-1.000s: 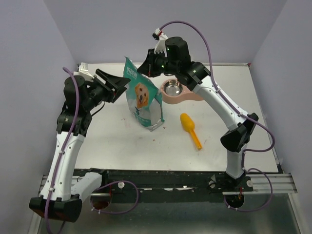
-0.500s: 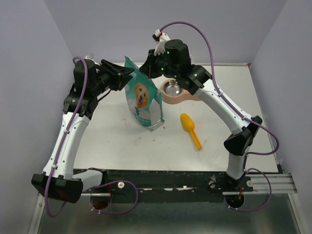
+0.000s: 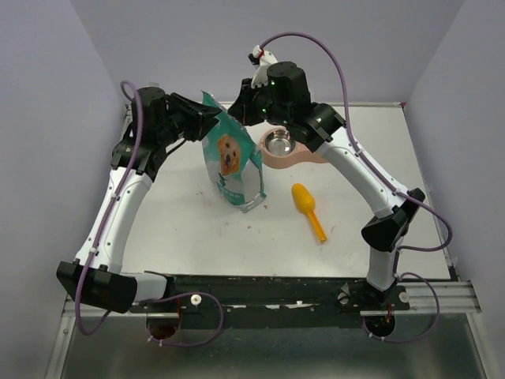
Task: Serve the pet food
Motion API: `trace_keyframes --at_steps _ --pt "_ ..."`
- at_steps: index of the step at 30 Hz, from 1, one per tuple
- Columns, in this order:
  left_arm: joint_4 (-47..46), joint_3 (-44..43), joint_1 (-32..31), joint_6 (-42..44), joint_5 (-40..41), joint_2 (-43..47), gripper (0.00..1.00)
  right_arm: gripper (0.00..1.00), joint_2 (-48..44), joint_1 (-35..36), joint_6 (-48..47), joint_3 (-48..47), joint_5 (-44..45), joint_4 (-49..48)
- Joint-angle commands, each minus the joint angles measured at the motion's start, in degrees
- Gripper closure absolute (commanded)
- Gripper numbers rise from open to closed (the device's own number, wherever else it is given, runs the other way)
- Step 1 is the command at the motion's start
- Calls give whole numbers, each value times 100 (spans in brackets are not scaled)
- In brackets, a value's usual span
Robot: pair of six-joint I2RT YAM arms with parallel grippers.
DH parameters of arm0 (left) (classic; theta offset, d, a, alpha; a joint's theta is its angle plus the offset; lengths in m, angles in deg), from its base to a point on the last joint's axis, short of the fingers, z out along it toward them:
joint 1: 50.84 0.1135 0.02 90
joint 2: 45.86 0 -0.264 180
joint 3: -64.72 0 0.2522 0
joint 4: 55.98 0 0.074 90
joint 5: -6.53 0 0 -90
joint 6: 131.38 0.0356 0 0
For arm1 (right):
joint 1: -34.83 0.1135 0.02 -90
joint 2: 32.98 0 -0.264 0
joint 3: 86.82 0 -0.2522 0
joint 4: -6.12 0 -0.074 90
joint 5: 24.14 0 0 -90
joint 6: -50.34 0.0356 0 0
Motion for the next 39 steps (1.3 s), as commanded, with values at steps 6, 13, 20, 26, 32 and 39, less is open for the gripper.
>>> trace_keyframes --at_steps 6,13,20,26,32,39 --pt "438 -289 -170 -308 294 -205 61 82 116 51 -12 -270 -248 423" --pt "473 -439 -188 -238 276 -372 62 99 160 42 -39 -279 -187 406" --pt "482 -377 -223 -124 399 -250 52 99 -15 43 40 2 -477 81" --pt "490 -377 -232 -132 602 -73 45 99 -165 51 40 187 -530 -69" --pt "491 -281 -250 -273 478 -135 54 99 -148 51 66 169 -399 -78" --pt "393 -254 -258 -291 496 -170 63 99 -139 42 75 152 -433 -52"
